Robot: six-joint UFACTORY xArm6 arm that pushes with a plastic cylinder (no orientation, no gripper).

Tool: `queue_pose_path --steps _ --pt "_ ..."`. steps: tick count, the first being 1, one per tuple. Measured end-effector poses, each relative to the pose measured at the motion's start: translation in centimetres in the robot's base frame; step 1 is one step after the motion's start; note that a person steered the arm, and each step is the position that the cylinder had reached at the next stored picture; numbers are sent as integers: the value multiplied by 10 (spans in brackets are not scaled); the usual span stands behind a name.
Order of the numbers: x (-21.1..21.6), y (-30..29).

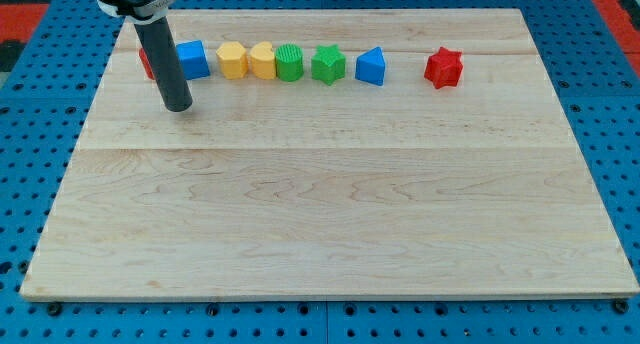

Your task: Move the red circle to the bottom left of the blue cube

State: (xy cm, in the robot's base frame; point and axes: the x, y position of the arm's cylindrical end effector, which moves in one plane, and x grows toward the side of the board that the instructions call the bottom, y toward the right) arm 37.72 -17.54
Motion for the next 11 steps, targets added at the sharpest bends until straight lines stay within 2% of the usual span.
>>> queue_pose_path --steps 6,7,8,9,10,11 --pt "8 -7" --pt "-4 -60" --pt "-52 -110" --pt "-87 -102" --pt "-84 -23" --pt "-71 6"
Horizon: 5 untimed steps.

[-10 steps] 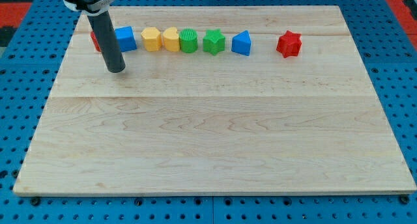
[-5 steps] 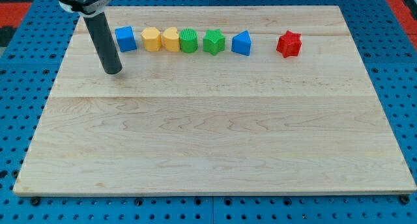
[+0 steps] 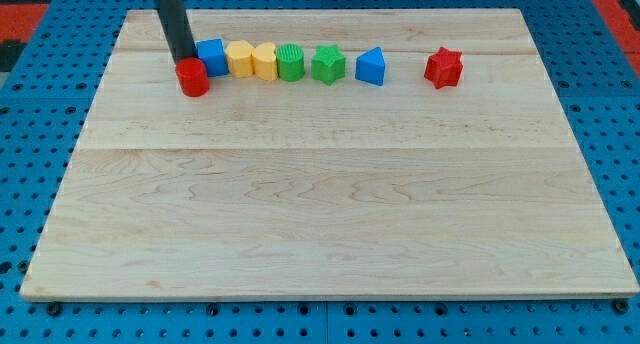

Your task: Move the red circle to the bottom left of the blue cube

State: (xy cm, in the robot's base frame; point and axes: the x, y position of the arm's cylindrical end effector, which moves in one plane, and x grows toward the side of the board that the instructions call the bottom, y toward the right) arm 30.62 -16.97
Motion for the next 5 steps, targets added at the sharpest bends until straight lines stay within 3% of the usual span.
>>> queue_pose_path --steps 1,3,5 --pt "31 5" --pt "31 -23" --pt "5 -47"
